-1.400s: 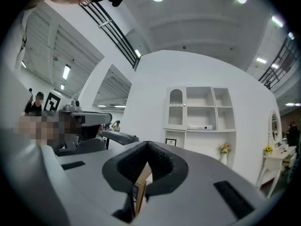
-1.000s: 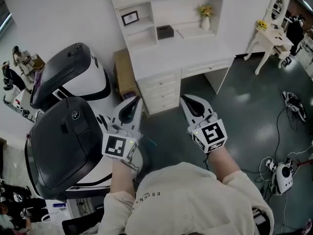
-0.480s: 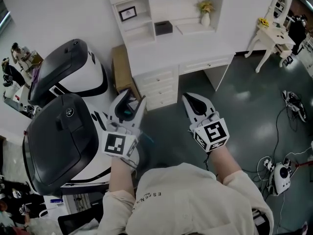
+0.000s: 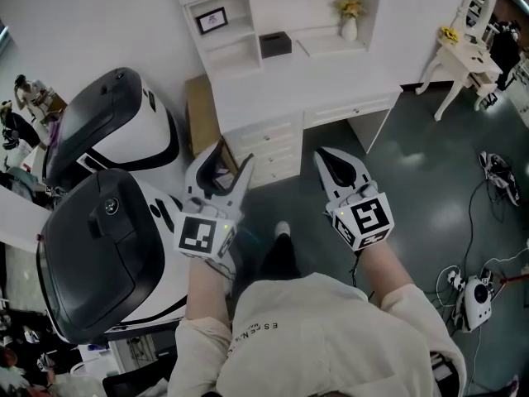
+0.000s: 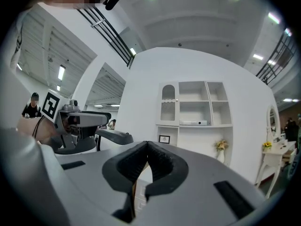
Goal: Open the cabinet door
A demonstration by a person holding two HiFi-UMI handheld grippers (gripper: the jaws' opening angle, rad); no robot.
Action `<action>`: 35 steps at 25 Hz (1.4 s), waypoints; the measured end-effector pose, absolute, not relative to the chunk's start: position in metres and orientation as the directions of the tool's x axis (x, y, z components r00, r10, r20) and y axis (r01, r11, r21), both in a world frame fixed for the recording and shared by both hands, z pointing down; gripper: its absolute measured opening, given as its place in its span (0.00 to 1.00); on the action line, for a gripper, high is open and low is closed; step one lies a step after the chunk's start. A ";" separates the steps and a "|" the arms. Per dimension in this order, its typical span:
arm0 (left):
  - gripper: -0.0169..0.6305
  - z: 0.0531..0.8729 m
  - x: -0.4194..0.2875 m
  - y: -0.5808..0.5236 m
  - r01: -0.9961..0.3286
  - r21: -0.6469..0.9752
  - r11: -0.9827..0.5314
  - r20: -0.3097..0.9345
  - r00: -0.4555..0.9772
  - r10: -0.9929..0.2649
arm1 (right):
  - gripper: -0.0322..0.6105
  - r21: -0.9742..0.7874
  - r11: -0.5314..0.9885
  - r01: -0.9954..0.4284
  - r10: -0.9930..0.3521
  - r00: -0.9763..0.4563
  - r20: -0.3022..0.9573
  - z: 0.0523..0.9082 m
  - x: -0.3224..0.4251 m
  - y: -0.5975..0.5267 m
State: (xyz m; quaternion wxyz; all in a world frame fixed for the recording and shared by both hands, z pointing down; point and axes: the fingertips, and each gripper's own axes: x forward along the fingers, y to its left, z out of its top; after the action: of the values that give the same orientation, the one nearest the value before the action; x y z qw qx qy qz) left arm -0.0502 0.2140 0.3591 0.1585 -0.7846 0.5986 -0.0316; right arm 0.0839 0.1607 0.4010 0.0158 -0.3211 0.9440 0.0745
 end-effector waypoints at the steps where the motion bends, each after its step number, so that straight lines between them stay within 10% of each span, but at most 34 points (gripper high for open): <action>1: 0.35 0.360 -0.056 0.204 -0.930 -0.287 -0.231 -0.142 0.280 -0.949 | 0.07 0.130 0.783 -0.609 -0.605 -0.793 -0.073 0.404 0.078 0.151; 35: 0.35 0.328 -0.227 -0.220 -0.949 -0.270 -0.161 -0.142 0.205 -0.968 | 0.07 0.172 0.845 -0.507 -0.502 -0.862 -0.075 0.364 -0.107 -0.287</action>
State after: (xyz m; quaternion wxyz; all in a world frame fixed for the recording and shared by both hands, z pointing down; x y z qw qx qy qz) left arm -0.2274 -0.2199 0.3275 0.1511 -0.7614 0.6297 -0.0314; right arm -0.1071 -0.2873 0.3645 0.0136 -0.2627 0.9603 0.0932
